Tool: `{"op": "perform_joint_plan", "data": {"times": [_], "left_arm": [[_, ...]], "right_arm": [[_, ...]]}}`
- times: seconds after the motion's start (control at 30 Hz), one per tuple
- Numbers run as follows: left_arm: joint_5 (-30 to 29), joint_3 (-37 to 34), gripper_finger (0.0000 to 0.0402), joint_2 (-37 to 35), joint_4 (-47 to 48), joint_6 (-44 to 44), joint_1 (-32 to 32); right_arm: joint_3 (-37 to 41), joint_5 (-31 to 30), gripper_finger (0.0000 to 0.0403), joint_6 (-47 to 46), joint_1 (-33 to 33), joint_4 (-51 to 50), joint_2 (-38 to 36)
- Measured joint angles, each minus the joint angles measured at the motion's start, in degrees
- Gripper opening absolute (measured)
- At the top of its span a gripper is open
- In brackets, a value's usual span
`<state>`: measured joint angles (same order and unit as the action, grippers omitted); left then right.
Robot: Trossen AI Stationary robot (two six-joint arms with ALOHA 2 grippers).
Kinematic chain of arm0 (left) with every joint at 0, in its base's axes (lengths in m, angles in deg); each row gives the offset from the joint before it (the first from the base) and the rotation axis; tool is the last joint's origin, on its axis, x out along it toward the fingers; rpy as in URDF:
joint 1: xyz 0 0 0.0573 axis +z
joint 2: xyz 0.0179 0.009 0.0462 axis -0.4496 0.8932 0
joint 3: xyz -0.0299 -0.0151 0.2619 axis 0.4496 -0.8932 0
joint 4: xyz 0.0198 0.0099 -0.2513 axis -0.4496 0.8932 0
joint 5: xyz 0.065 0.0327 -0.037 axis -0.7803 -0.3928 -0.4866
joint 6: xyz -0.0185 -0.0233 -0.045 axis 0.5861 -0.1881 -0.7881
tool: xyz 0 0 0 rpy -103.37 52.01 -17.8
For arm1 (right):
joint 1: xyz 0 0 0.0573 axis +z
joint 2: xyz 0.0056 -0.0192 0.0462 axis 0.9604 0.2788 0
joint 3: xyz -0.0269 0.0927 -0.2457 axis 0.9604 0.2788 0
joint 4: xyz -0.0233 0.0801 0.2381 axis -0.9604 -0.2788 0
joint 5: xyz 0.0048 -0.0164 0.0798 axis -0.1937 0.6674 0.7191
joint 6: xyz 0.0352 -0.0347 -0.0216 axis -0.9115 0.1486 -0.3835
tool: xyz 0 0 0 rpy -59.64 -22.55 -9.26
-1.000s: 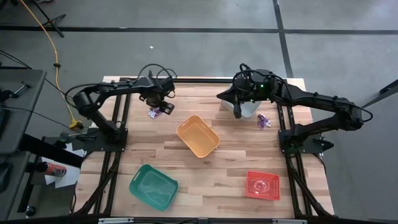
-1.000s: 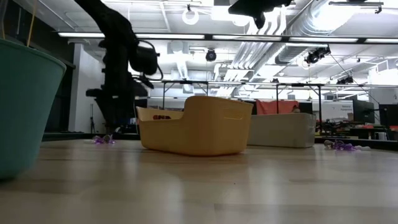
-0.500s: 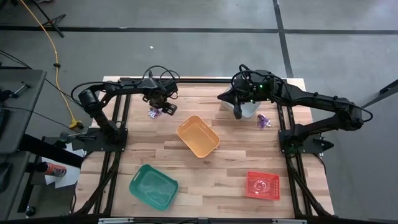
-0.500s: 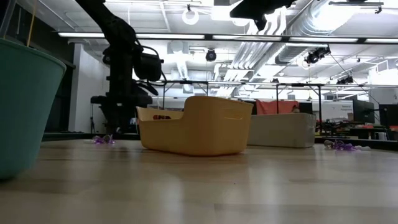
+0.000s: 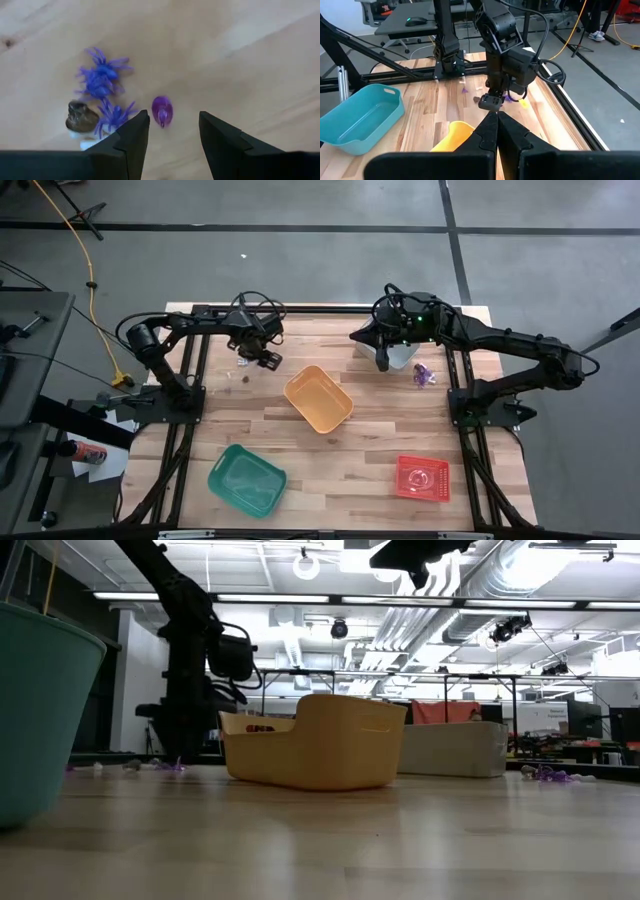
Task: Sort Halloween decoration
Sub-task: Put the purple witch hat toy into the white bin
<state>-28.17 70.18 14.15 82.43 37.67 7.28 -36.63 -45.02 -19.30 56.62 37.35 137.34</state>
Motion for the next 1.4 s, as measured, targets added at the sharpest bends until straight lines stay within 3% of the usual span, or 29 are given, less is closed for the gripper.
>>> {"op": "perform_joint_plan", "data": {"times": [0.27, 0.7, 1.13, 1.4], "left_arm": [[-0.84, 0.0, 0.0156, 0.0, -0.48, -0.1, 0.0], [-1.02, 0.0, 0.0088, 0.0, -0.08, -0.51, -0.04], [-1.04, 0.0, 0.0076, 0.0, 0.61, -0.52, -0.04], [-1.08, 0.02, 0.0006, 0.0, 0.63, 0.53, -0.04]], "right_arm": [[0.0, 0.02, 0.0, 0.0, 0.0, -0.02, -0.02], [0.0, 0.0, 0.0, 0.0, 0.0, -0.2, -0.02], [-0.02, 0.0, 0.0, 0.0, 0.0, -0.26, -0.02], [-0.02, 0.0, 0.0, 0.0, 0.0, -1.18, -0.02]]}}
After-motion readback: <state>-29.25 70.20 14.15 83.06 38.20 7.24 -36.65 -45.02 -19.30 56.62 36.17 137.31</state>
